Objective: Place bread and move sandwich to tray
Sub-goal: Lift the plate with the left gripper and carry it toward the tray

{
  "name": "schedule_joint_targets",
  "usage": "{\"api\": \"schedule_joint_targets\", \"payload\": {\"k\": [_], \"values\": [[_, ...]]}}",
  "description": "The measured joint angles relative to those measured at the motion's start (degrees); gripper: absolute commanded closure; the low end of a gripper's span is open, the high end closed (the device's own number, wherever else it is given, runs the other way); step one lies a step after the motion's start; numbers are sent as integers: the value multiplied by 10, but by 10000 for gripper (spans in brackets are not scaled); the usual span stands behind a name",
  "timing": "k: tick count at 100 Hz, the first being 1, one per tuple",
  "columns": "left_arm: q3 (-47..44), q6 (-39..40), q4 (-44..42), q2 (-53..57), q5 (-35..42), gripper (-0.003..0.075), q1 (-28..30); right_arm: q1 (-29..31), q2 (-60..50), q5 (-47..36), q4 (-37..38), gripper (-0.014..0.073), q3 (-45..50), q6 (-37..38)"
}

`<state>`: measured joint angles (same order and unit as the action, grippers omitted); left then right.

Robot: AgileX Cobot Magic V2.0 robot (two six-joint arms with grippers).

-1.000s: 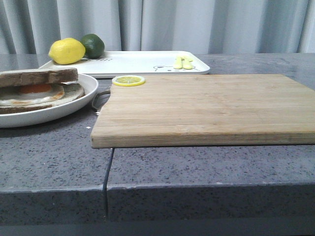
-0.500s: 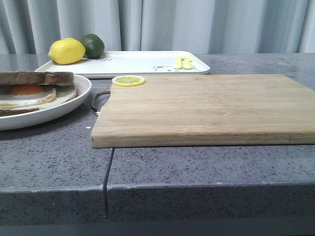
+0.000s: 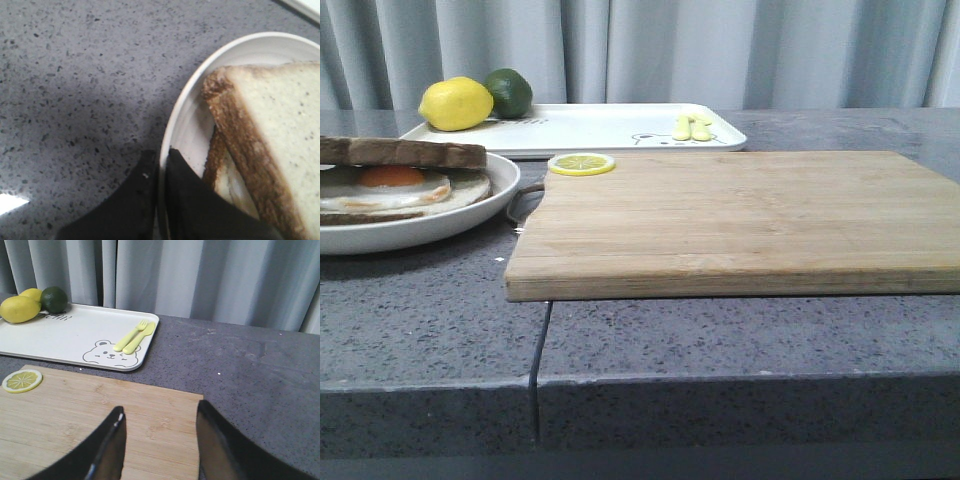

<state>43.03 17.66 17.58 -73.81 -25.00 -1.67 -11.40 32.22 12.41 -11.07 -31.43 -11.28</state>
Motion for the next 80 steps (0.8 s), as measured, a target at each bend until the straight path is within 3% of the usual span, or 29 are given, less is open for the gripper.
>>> {"api": "schedule_joint_targets", "payload": {"k": [42,80], "values": [[0,-3,42,80,5,739,0,0,0,0,-1,244,0,0],[76,-3,65,28,6,739,0,0,0,0,-1,244,0,0]]}}
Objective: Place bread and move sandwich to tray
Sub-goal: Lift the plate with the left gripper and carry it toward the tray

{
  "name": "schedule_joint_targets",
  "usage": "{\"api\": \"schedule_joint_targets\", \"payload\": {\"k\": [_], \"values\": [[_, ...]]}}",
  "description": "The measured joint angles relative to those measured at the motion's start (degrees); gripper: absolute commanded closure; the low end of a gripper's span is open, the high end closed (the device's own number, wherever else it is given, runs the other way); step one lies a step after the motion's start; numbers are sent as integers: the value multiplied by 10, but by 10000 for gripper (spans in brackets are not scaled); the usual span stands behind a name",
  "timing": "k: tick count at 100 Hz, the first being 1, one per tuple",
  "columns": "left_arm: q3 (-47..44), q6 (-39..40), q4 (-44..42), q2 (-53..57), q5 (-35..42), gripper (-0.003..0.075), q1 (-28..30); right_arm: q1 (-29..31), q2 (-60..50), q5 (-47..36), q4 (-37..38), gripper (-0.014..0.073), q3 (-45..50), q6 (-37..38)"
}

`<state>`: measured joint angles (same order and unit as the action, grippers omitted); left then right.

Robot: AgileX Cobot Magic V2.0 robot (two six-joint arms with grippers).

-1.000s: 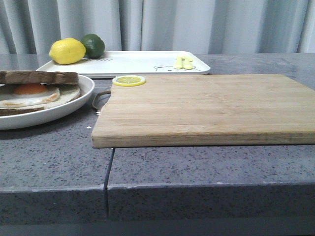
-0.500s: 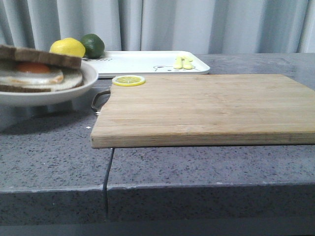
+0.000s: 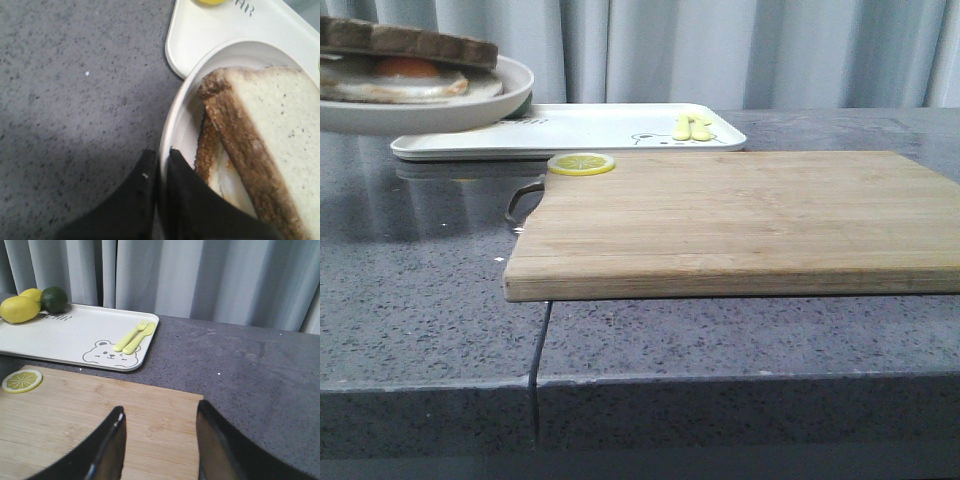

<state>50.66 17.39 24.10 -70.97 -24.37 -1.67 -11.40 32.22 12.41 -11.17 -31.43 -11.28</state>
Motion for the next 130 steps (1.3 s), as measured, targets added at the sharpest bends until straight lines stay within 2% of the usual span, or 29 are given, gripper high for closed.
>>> {"api": "schedule_joint_targets", "payload": {"k": [46,69,86,104,130], "values": [[262,-44,6,-211,-92,739,0,0,0,0,0,244,0,0],[377,-129,99,-310,-115,739,-2,0,0,0,0,244,0,0],[448,-151,127,-381,-122,739,-11,0,0,0,0,244,0,0],[524,-155,133,-456,-162,739,-14,0,0,0,0,244,0,0],[589,-160,147,-524,-186,739,-17,0,0,0,0,244,0,0]]}}
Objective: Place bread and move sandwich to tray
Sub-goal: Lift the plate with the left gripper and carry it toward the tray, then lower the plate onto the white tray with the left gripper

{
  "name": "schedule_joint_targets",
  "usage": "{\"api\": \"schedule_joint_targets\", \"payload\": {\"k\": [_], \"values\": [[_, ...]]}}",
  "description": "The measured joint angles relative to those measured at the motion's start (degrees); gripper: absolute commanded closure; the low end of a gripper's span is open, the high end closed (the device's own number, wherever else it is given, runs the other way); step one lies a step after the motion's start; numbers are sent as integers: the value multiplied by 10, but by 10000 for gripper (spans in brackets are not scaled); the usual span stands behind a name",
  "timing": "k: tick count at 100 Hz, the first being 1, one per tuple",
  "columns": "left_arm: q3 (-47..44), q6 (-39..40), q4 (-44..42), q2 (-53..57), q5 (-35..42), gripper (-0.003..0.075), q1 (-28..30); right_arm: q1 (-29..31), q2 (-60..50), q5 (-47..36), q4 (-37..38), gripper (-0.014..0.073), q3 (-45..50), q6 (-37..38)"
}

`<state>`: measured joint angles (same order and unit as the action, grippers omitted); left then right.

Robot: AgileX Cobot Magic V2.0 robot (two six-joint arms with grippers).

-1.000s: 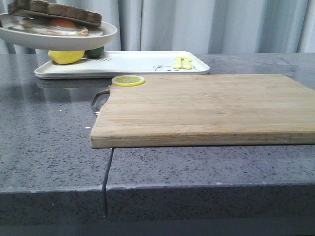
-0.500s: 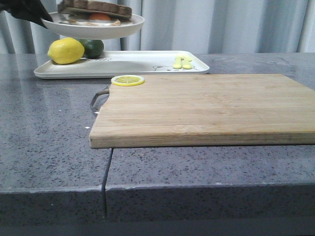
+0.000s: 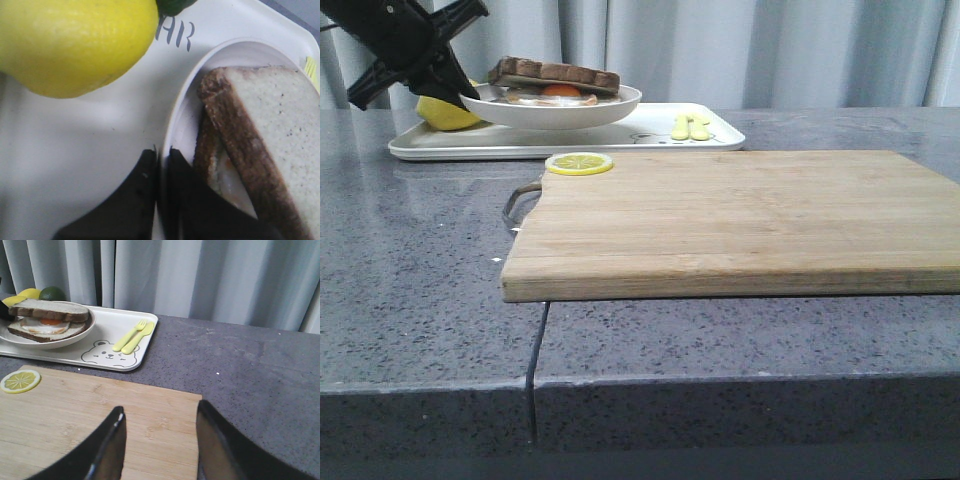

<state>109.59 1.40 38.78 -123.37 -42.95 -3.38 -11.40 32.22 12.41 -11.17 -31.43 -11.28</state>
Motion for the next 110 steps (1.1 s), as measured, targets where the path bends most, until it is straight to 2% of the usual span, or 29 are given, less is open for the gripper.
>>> {"api": "schedule_joint_targets", "payload": {"k": [110], "values": [[20,-21,23,-41,18,739,-4,0,0,0,0,244,0,0]]}}
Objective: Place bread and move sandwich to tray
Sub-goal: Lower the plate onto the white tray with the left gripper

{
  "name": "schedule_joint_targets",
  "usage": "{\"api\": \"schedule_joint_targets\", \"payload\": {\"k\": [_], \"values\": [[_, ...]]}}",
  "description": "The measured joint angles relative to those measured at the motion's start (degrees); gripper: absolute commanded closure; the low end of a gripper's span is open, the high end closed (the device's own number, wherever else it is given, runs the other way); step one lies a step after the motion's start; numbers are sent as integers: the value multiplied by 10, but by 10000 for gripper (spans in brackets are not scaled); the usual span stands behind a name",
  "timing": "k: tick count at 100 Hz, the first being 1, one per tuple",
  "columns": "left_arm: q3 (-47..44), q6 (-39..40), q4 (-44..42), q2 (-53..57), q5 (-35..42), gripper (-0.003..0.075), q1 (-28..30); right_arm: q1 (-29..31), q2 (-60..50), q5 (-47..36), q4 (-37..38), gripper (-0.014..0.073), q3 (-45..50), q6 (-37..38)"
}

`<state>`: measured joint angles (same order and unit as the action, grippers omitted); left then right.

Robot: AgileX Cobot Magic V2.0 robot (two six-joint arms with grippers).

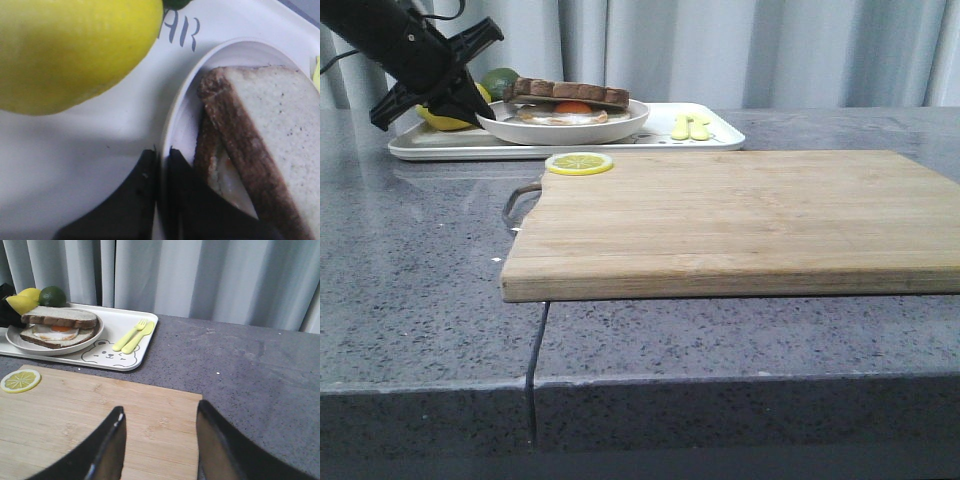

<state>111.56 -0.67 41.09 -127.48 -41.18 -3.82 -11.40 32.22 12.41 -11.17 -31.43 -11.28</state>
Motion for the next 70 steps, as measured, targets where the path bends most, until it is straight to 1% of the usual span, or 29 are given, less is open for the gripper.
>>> {"api": "schedule_joint_targets", "payload": {"k": [70], "values": [[1,0,-6,0,3,739,0,0,0,0,0,244,0,0]]}}
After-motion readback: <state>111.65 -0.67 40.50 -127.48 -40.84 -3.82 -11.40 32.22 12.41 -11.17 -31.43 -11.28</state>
